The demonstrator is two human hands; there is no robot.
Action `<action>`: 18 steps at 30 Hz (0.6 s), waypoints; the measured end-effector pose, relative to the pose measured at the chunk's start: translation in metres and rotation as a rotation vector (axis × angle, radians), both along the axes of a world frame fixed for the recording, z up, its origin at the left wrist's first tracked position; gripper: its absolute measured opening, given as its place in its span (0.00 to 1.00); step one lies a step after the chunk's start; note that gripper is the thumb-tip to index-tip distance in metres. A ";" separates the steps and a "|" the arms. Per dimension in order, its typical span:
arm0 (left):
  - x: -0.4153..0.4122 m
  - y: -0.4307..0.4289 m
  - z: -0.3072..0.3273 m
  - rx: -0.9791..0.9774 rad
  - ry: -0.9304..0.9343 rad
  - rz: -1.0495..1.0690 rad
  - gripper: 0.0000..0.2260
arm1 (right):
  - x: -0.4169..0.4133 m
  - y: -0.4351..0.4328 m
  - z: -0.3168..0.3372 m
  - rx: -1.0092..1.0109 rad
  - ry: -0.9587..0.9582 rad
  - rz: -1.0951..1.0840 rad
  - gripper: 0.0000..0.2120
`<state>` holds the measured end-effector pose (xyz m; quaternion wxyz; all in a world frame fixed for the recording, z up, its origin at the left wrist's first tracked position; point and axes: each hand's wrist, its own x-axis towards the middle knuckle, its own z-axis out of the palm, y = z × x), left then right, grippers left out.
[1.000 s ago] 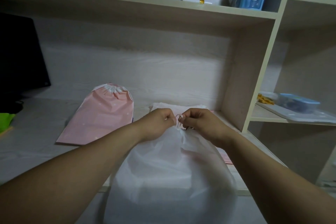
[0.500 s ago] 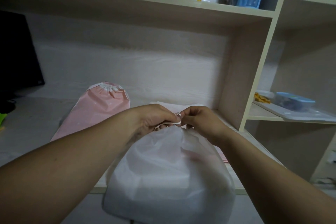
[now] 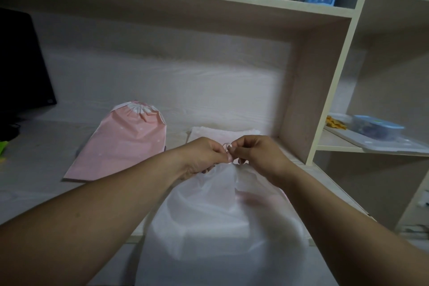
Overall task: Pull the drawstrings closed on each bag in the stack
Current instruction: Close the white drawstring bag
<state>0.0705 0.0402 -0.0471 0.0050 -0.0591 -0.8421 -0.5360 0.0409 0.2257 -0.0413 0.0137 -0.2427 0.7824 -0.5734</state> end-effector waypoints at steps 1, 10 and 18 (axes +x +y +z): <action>0.001 0.001 0.000 -0.014 0.009 0.016 0.08 | 0.000 -0.001 -0.001 -0.002 0.006 0.003 0.04; 0.004 0.008 -0.011 -0.104 0.125 0.072 0.07 | 0.003 -0.010 -0.009 0.031 0.121 0.012 0.04; 0.008 -0.009 -0.008 0.140 0.030 -0.136 0.09 | -0.001 -0.004 -0.010 -0.103 -0.099 0.083 0.04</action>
